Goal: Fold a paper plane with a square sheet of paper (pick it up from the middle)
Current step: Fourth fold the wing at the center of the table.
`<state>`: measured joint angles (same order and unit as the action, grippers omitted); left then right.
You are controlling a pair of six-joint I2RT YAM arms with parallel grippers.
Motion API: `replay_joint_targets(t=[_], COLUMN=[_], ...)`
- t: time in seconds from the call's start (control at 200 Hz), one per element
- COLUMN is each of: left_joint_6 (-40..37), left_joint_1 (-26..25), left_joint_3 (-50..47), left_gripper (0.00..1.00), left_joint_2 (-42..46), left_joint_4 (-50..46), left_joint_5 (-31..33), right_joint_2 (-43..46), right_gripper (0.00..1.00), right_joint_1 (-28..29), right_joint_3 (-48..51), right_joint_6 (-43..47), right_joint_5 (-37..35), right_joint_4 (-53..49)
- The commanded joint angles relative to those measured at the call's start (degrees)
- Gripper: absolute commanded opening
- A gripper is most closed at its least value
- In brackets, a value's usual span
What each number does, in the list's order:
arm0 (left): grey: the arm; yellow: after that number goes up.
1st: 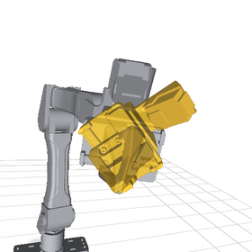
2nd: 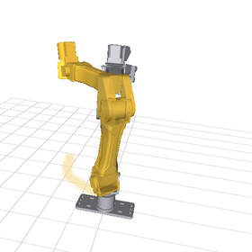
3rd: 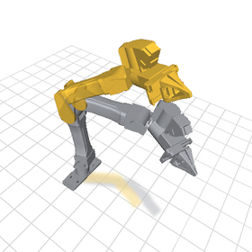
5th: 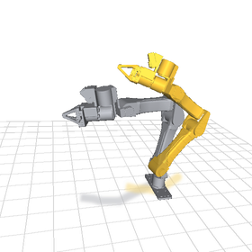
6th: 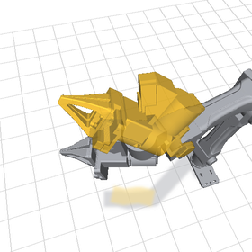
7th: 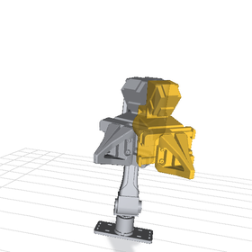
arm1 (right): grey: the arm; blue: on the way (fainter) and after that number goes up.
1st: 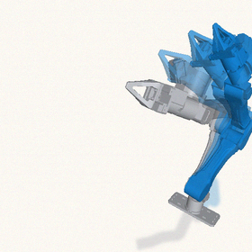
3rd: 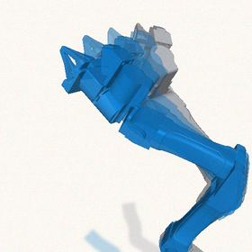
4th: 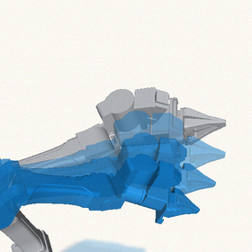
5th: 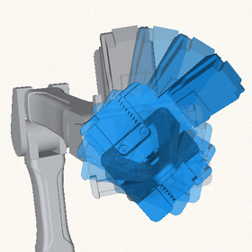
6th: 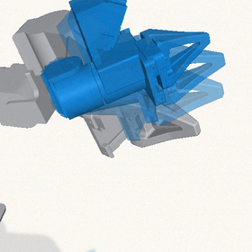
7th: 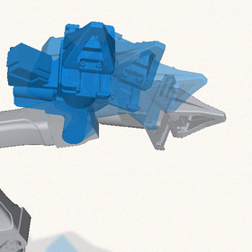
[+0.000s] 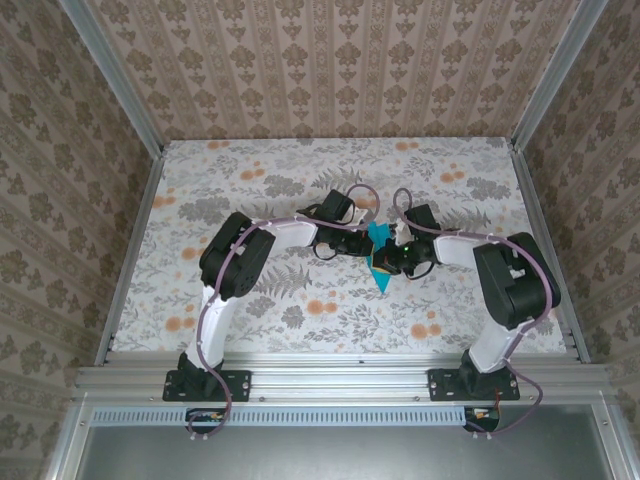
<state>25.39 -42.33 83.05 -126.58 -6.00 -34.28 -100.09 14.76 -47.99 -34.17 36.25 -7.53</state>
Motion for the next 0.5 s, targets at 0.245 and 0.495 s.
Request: replay_joint_targets(t=[0.245, 0.495], left_joint_6=[-1.22, 0.76], left_joint_1=[0.76, 0.76], left_joint_3=[0.22, 1.51], left_gripper=[0.1, 0.2], left_joint_2=[-1.11, 4.35], left_joint_4=[-1.27, 1.19], left_joint_5=[2.55, 2.99], right_joint_2=[-5.46, -4.85], right_gripper=[0.1, 0.09], right_joint_1=[-1.05, -0.98], right_joint_3=[-1.03, 1.65], right_joint_6=[3.23, 2.07], right_joint_5=[0.34, 1.76], right_joint_4=[-0.08, 2.06])
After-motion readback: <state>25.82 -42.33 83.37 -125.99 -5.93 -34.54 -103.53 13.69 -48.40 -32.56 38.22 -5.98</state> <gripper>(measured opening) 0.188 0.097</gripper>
